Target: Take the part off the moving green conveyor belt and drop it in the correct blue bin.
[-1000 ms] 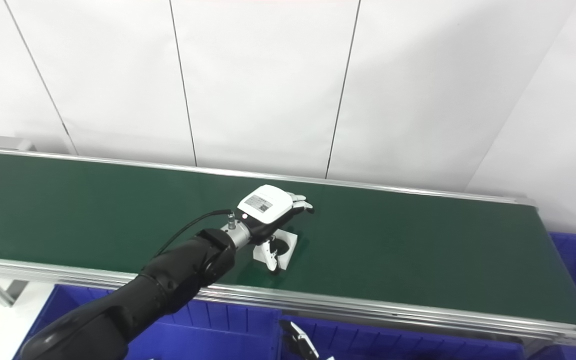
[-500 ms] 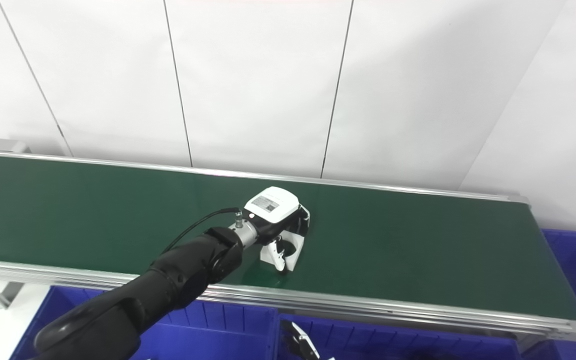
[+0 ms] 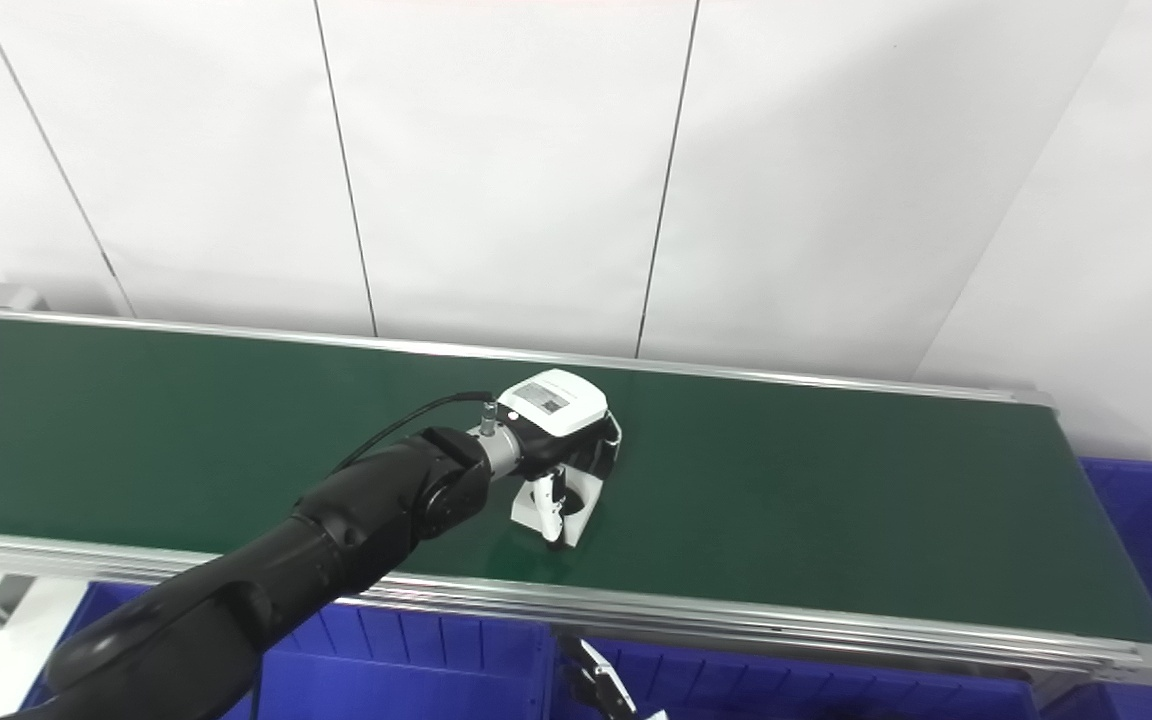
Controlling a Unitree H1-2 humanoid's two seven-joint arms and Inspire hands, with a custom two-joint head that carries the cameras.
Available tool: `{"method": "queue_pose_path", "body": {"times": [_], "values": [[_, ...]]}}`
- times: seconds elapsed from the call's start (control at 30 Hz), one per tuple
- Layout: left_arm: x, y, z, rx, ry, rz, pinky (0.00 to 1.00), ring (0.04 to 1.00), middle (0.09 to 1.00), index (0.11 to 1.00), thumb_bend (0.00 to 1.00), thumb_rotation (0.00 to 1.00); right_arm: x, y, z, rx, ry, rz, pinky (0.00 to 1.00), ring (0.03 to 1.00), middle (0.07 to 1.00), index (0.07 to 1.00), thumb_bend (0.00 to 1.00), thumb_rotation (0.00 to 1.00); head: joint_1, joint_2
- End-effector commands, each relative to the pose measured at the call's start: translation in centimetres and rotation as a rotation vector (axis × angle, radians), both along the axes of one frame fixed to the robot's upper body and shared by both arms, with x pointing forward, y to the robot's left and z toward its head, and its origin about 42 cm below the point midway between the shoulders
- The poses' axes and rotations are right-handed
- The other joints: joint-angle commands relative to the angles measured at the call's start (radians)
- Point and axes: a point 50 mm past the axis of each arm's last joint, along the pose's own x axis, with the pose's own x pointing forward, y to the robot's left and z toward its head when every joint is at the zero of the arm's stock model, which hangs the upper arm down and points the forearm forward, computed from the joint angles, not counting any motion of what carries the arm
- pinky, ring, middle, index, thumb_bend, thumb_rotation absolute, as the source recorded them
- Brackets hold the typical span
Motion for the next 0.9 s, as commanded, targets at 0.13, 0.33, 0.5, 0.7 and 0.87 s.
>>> {"method": "queue_pose_path", "body": {"times": [0.13,0.33,0.5,0.7,0.87], "values": [[1.0,1.1,2.3,0.013,-0.012,0.042,0.31,0.399,0.442,0.519,0.52,0.0,0.6,0.5,1.2,0.053,-0.072,0.011,0.79,0.809,0.868,0.848,0.9,0.89,0.014,0.003],[0.6,0.7,4.8,-0.024,-0.057,0.016,0.26,0.333,0.422,0.515,0.52,0.0,0.7,0.2,1.1,0.057,-0.062,0.008,0.8,0.812,0.867,0.846,0.9,0.88,0.033,0.007],[-0.1,0.7,8.0,-0.064,-0.107,-0.024,0.28,0.374,0.433,0.523,0.52,0.0,0.8,-0.1,1.2,0.068,-0.054,0.014,0.82,0.821,0.868,0.852,0.87,0.87,0.056,0.021],[-1.5,2.2,10.7,-0.128,-0.157,-0.062,0.3,0.388,0.434,0.531,0.52,0.0,0.9,-0.6,1.4,0.063,-0.065,0.016,0.8,0.839,0.872,0.855,0.84,0.88,0.09,0.043],[-3.0,3.9,12.0,-0.15,-0.187,-0.058,0.31,0.399,0.43,0.525,0.52,0.0,1.0,-1.0,1.7,0.054,-0.078,0.011,0.78,0.831,0.863,0.85,0.82,0.89,0.126,0.067]]}}
